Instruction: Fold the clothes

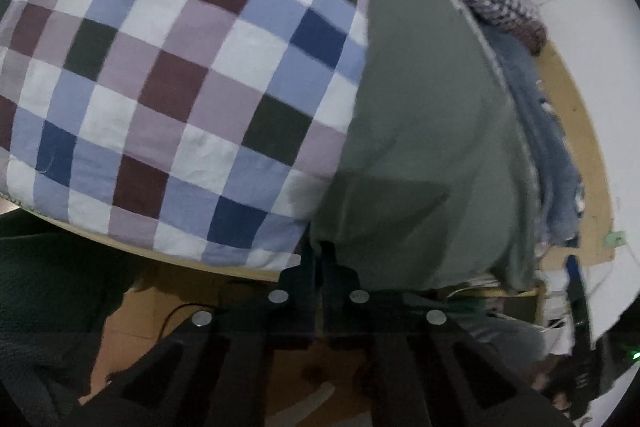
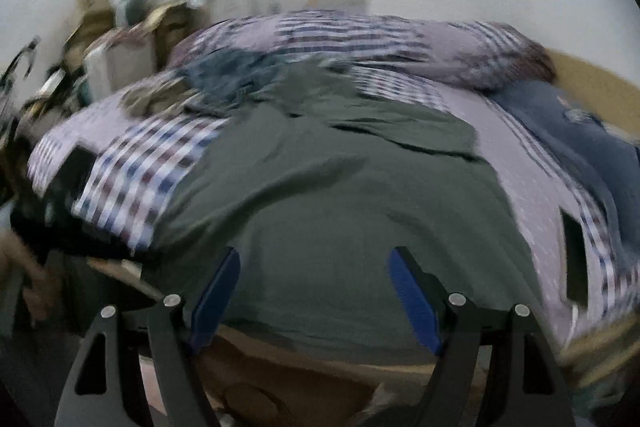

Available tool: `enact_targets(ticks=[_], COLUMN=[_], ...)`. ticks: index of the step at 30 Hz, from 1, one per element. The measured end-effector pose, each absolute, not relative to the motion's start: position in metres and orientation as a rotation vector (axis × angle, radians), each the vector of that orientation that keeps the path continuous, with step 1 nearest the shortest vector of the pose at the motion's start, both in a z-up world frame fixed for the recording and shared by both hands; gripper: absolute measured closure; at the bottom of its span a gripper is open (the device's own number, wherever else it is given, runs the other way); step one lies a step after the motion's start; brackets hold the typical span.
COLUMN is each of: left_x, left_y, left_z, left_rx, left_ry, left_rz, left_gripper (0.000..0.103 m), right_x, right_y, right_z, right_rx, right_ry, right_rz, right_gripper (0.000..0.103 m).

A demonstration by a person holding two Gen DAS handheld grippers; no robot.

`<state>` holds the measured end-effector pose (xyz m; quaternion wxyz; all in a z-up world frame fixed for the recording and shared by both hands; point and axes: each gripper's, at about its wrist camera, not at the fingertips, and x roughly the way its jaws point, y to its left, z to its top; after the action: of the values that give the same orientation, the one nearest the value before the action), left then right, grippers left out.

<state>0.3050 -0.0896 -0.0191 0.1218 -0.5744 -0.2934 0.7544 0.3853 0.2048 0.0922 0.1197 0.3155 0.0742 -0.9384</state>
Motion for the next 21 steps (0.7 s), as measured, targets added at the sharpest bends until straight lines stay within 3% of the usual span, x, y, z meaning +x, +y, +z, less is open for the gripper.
enact_targets(ticks=[9,17,21], left_x=[0.315,0.322,0.326], left_y=[-0.117,-0.14,-0.151], left_z=[0.003,0.007,0.001], left_rx=[-1.461,-1.362,-1.348], left_ry=[-1.141,-1.234,-1.311], left_rz=[2.062,2.01,1.958], left_gripper=[0.103,0.103,0.103], right_x=[0.432,0.441,0.441], right_y=[0.07,0.02,0.001], right_z=[0.051,0.015,-0.008], right_rx=[0.657,0.46,0.39], right_ry=[0.92,1.261,1.434], right_rz=[-2.387,-2.298,-2.237], right_gripper=[0.023,0.025,0.039])
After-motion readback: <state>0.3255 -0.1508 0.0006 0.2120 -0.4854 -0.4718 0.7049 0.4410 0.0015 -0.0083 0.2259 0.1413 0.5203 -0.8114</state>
